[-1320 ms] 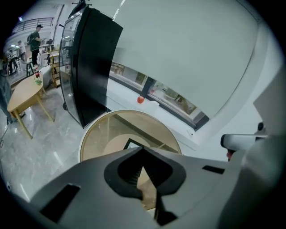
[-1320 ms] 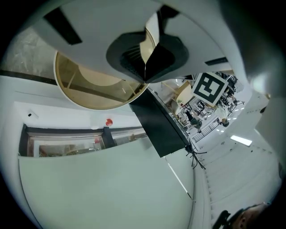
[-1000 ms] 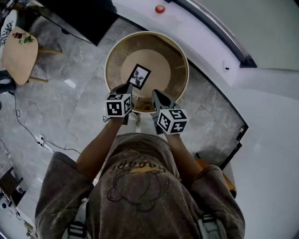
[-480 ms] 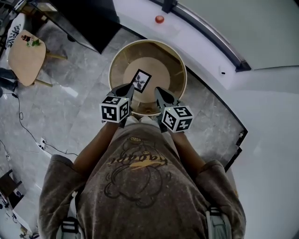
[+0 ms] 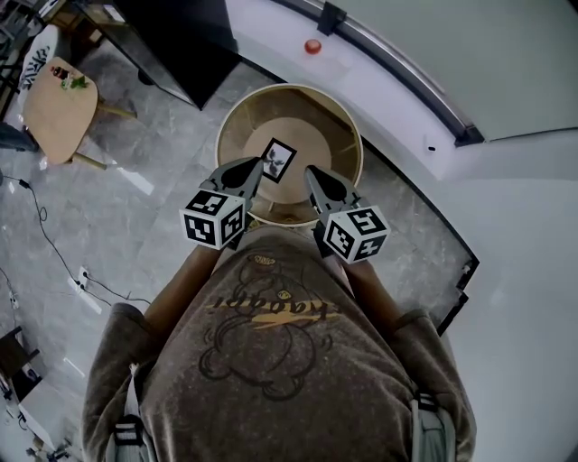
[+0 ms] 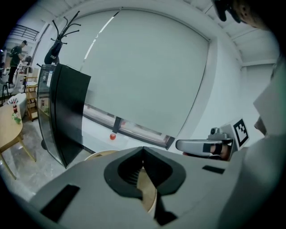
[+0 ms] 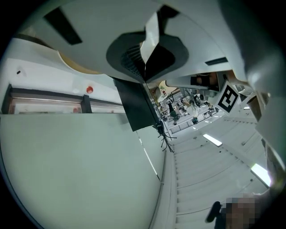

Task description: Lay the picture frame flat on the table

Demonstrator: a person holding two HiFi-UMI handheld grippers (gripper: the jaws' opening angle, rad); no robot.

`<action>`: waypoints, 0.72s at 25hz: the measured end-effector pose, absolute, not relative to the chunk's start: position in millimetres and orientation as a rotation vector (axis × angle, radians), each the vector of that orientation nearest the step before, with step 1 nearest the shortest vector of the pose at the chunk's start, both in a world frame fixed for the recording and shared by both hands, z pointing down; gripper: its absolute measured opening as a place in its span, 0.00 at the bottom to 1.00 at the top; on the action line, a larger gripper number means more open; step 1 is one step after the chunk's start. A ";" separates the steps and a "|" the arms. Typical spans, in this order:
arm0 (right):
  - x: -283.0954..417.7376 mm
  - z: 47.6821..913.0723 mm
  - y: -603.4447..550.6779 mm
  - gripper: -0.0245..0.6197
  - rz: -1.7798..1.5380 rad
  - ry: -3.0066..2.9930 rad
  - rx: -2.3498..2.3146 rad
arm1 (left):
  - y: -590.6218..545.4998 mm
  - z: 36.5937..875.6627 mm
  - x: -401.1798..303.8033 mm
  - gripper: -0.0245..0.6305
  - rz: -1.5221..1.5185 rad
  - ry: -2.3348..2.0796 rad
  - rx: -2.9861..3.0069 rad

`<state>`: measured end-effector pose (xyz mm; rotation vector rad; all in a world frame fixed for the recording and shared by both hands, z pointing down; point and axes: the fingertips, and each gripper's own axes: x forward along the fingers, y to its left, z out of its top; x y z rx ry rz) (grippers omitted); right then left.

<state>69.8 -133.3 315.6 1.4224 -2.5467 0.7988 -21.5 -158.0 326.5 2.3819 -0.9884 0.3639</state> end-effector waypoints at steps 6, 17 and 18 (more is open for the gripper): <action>67.8 293.6 -130.7 0.07 0.719 -2.600 1.409 | -153.2 302.7 -31.9 0.07 0.328 -1.008 2.450; 62.2 282.4 -126.6 0.07 0.686 -2.619 1.423 | -154.7 285.7 -44.2 0.07 0.280 -1.044 2.493; 61.9 282.7 -126.1 0.07 0.686 -2.619 1.423 | -154.1 286.2 -44.8 0.07 0.279 -1.044 2.493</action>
